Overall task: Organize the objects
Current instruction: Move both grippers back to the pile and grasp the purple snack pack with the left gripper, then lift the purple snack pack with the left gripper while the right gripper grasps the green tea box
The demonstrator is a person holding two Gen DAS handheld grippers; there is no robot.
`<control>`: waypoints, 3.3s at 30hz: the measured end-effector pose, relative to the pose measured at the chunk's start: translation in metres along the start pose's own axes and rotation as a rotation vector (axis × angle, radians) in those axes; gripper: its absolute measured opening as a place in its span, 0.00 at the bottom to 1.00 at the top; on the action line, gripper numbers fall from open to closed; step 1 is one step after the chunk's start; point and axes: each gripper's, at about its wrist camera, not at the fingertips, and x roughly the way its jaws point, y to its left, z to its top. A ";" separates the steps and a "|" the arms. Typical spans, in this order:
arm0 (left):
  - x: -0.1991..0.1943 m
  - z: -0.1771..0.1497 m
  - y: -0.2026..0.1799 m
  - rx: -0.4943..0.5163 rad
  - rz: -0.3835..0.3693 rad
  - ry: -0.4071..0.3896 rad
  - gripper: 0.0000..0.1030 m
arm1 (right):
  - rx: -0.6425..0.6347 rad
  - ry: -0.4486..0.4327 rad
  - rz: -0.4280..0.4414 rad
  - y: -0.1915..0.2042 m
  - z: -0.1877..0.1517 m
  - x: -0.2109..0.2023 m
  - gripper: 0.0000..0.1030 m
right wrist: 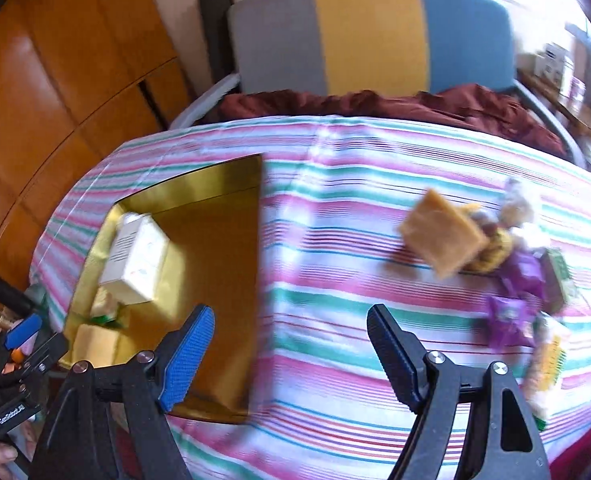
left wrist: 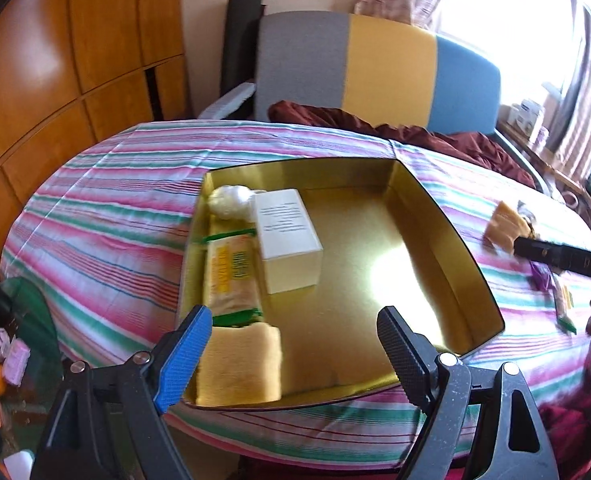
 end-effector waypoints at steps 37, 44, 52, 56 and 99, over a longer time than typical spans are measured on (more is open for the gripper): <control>0.060 0.023 -0.292 0.651 -0.362 0.093 0.73 | 0.715 -0.089 -0.079 -0.279 -0.017 -0.039 0.78; 0.092 0.022 -0.351 0.842 -0.404 0.116 0.74 | 0.735 -0.065 -0.029 -0.285 -0.017 -0.033 0.78; 0.128 0.024 -0.389 0.940 -0.445 0.151 0.75 | 0.754 -0.047 0.008 -0.289 -0.018 -0.028 0.78; 0.142 0.025 -0.393 0.890 -0.496 0.214 0.56 | 0.759 -0.040 0.008 -0.290 -0.018 -0.027 0.78; 0.084 -0.044 -0.267 0.575 -0.510 0.064 0.56 | 0.371 0.060 -0.331 -0.254 0.017 0.020 0.75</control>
